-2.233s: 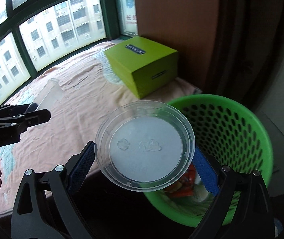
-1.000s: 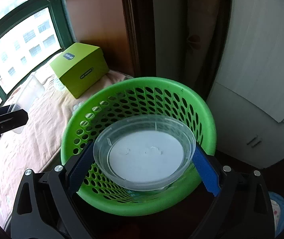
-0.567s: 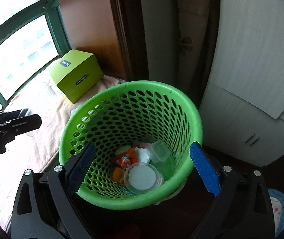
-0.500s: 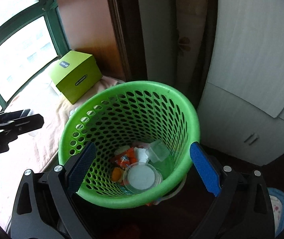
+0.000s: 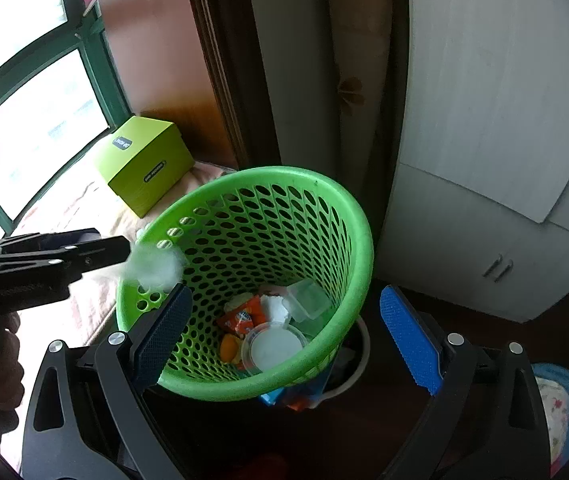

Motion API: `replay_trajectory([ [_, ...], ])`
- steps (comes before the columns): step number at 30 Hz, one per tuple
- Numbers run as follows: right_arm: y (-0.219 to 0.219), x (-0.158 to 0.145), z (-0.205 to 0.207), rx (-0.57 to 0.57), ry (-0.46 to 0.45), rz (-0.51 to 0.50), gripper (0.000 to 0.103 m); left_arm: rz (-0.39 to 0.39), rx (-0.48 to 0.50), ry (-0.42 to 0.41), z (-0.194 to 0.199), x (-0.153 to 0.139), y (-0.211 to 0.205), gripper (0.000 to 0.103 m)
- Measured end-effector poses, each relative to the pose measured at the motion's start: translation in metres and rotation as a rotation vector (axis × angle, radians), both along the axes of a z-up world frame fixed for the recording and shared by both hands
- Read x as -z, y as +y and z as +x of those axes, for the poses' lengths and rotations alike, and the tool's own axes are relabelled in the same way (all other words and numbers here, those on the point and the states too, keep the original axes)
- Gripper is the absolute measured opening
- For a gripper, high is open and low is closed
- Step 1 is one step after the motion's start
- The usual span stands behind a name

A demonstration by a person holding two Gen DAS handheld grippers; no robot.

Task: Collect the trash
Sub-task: 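Open both grippers to drop the tray and round lid into the wastebasket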

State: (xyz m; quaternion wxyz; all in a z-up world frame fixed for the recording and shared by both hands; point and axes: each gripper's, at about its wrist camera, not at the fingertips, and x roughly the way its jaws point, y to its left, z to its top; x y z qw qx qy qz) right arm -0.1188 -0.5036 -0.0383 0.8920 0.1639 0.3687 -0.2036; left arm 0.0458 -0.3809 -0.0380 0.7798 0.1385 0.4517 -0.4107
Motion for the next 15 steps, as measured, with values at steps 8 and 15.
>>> replay_trajectory([
  [8, 0.005, 0.000, -0.002, -0.009, -0.004, 0.008, 0.094, -0.003, -0.007, 0.011, -0.002, 0.001, 0.003, 0.060],
  [15, 0.021, -0.002, 0.006, -0.045, -0.011, 0.015, 0.094, -0.009, -0.070, -0.020, 0.000, -0.009, 0.030, 0.072],
])
